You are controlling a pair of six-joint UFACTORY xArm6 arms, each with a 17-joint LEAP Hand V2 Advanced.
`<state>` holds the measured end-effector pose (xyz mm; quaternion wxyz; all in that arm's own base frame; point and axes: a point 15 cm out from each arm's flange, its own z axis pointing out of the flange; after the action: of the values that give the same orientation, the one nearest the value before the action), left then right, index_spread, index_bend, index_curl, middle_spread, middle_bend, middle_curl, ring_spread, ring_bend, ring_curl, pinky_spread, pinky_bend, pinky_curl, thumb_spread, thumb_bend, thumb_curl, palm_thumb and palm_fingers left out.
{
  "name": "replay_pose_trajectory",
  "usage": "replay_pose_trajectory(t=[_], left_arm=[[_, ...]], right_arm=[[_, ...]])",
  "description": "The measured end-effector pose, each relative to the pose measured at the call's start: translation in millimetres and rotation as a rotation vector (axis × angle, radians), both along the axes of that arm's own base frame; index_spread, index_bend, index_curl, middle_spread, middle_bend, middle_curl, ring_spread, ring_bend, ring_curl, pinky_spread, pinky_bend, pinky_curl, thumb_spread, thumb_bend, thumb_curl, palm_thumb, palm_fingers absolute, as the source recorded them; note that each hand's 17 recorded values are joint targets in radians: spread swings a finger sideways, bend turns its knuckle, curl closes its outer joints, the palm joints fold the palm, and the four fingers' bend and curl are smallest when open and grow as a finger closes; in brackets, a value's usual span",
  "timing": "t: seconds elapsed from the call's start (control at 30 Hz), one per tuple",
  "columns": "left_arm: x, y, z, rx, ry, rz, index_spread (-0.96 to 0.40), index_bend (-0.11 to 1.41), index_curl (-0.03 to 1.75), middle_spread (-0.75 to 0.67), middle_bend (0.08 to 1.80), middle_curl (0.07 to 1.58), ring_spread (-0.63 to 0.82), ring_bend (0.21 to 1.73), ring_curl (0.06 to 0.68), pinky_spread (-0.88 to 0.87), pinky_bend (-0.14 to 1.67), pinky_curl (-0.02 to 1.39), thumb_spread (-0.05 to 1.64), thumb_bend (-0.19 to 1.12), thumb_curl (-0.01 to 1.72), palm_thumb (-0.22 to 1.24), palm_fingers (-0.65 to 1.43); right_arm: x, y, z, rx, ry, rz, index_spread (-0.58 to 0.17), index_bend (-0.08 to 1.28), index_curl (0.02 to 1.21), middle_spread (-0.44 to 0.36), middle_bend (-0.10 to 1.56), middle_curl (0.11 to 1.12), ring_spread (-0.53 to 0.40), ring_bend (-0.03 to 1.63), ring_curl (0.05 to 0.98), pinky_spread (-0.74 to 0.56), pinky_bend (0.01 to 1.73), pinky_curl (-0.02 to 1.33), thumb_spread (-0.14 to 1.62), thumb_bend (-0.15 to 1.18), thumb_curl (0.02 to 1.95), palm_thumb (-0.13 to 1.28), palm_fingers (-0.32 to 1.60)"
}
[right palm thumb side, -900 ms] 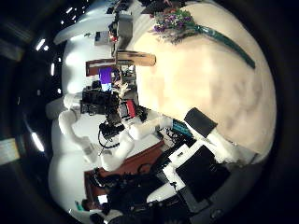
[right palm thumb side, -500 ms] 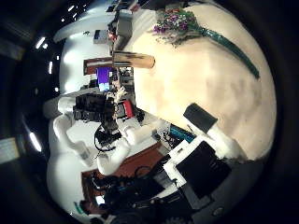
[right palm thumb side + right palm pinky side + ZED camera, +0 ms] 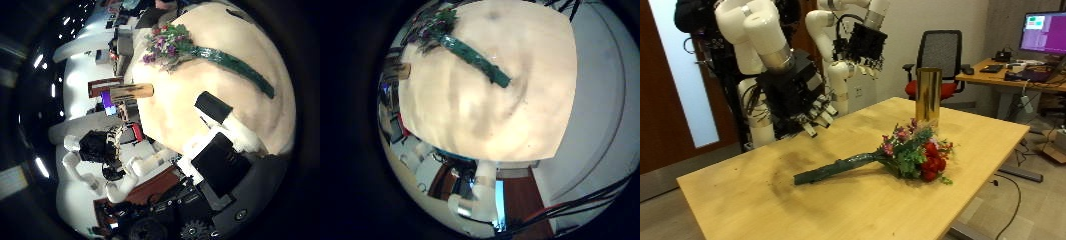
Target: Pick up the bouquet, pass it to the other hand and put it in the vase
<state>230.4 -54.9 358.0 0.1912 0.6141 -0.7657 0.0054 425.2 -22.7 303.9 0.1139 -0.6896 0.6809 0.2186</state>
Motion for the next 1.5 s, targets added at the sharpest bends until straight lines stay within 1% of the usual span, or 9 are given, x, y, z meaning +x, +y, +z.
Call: replay_pose_trajectory(t=[0.07,0.1,0.17,0.33,0.43,0.73,0.87,1.0,1.5], left_arm=[[4.3,-0.1,-0.8,-0.003,0.008,-0.008,0.13,0.17,0.35,0.38,0.19,0.29,0.58,0.34,0.217,0.54,0.19,0.30,0.90,-0.03,0.31,0.41,0.10],[7.2,-0.4,-0.6,-0.006,0.010,-0.013,0.13,0.17,0.35,0.38,0.19,0.29,0.58,0.34,0.217,0.54,0.19,0.30,0.90,-0.03,0.31,0.41,0.10],[8.4,-1.4,-1.7,-0.010,0.020,-0.020,0.13,0.18,0.35,0.38,0.19,0.29,0.57,0.34,0.217,0.54,0.20,0.30,0.90,-0.03,0.31,0.41,0.10],[11.2,-1.9,-9.9,-0.015,0.047,-0.027,0.13,0.17,0.34,0.37,0.19,0.29,0.57,0.34,0.220,0.55,0.20,0.30,0.90,-0.03,0.31,0.42,0.10],[14.1,-2.1,-13.8,-0.016,0.063,-0.028,0.13,0.18,0.34,0.38,0.19,0.29,0.58,0.33,0.220,0.55,0.20,0.30,0.90,-0.03,0.31,0.42,0.09],[14.7,-2.7,-15.4,-0.013,0.074,-0.021,0.14,0.18,0.34,0.40,0.19,0.29,0.58,0.33,0.222,0.56,0.19,0.30,0.90,-0.03,0.31,0.42,0.09],[17.3,-2.6,-14.6,-0.013,0.070,-0.022,0.14,0.18,0.34,0.40,0.19,0.29,0.58,0.33,0.223,0.56,0.19,0.30,0.91,-0.03,0.31,0.42,0.09],[18.6,-2.9,-15.3,-0.015,0.073,-0.027,0.14,0.18,0.34,0.40,0.19,0.30,0.58,0.33,0.223,0.55,0.19,0.30,0.91,-0.03,0.31,0.42,0.09],[20.6,-4.0,-15.7,-0.011,0.081,-0.034,0.14,0.18,0.34,0.40,0.19,0.30,0.59,0.33,0.222,0.56,0.19,0.30,0.91,-0.03,0.31,0.42,0.10]], right_arm=[[5.4,-0.3,-16.2,0.009,0.032,-0.003,-0.113,0.10,0.24,0.024,0.30,0.35,-0.059,0.62,0.295,0.10,0.35,0.32,1.01,-0.02,0.45,0.79,0.41],[8.6,-1.1,-23.0,0.010,0.038,-0.006,-0.112,0.13,0.23,-0.021,0.29,0.34,-0.091,0.63,0.296,0.08,0.37,0.32,1.01,-0.02,0.45,0.79,0.38],[14.9,-2.4,-35.9,0.007,0.041,-0.014,-0.139,0.17,0.24,0.029,0.35,0.36,-0.081,0.60,0.287,0.07,0.38,0.32,1.01,-0.02,0.45,0.79,0.36],[42.2,-8.2,-62.8,-0.022,-0.006,-0.037,-0.157,0.18,0.27,0.021,0.34,0.36,-0.053,0.56,0.266,0.08,0.37,0.30,1.01,-0.02,0.45,0.79,0.33],[50.5,-4.1,-84.5,-0.027,0.006,-0.037,-0.162,0.18,0.28,0.034,0.34,0.36,-0.030,0.53,0.252,0.11,0.36,0.29,1.01,-0.02,0.45,0.79,0.31],[56.7,10.8,-122.8,-0.027,0.049,-0.017,-0.167,0.17,0.29,0.056,0.32,0.35,0.013,0.50,0.231,0.15,0.32,0.27,0.99,-0.03,0.45,0.79,0.30],[63.9,4.7,-128.4,-0.039,0.019,-0.028,-0.181,0.16,0.29,0.052,0.32,0.35,0.004,0.54,0.236,0.15,0.31,0.27,0.99,-0.03,0.45,0.79,0.33],[59.8,2.0,-133.2,-0.051,0.021,-0.043,-0.195,0.17,0.29,0.039,0.33,0.36,-0.016,0.55,0.237,0.14,0.30,0.26,0.98,-0.03,0.45,0.77,0.36],[35.0,10.9,-143.6,-0.061,0.057,-0.058,-0.158,0.17,0.31,0.043,0.36,0.37,-0.067,0.62,0.234,0.11,0.27,0.25,0.97,-0.03,0.43,0.75,0.43]])
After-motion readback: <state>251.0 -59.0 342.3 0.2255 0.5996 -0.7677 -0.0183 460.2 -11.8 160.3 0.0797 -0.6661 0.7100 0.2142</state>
